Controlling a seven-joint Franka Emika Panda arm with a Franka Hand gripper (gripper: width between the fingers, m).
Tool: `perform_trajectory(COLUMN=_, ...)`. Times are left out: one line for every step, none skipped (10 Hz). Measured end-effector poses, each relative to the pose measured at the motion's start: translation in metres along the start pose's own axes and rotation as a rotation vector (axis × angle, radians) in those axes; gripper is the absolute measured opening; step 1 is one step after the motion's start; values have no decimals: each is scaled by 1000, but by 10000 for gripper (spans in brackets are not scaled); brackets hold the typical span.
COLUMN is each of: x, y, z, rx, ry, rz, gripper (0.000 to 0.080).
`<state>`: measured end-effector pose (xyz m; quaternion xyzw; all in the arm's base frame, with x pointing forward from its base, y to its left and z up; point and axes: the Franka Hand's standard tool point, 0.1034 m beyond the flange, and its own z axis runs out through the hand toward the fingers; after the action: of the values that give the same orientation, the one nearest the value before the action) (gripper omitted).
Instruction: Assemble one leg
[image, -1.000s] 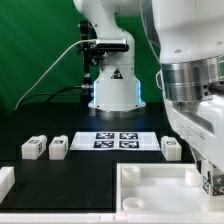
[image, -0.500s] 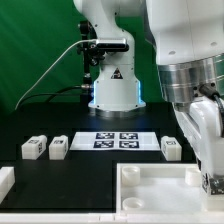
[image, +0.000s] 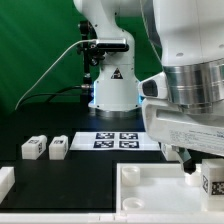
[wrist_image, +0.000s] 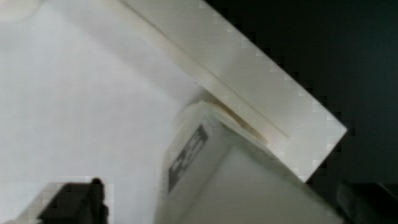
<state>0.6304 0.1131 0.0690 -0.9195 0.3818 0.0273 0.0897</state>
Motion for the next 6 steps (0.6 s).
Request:
perform_trajectory(x=0, y=0, z=0, rx=-1, ry=0, rz=-117, gripper=649)
perform_trajectory(x=0, y=1, z=-1, rx=-35, ry=17, rz=-353, gripper=649)
perform_trajectory(x=-2, y=-2, z=-2, rx=-65, ry=29, rz=-596, gripper=649)
perform_trajectory(x=-4, y=-3, z=-1, rx=-76, ry=28, rz=-757, gripper=649)
perform_trajectory(x=-5, y=-3, z=-1, rx=-69, ry=27, rz=-703, gripper=649)
perform_trajectory(x=-5, y=-3, z=-1, rx=-68, ry=27, rz=-685, gripper=562)
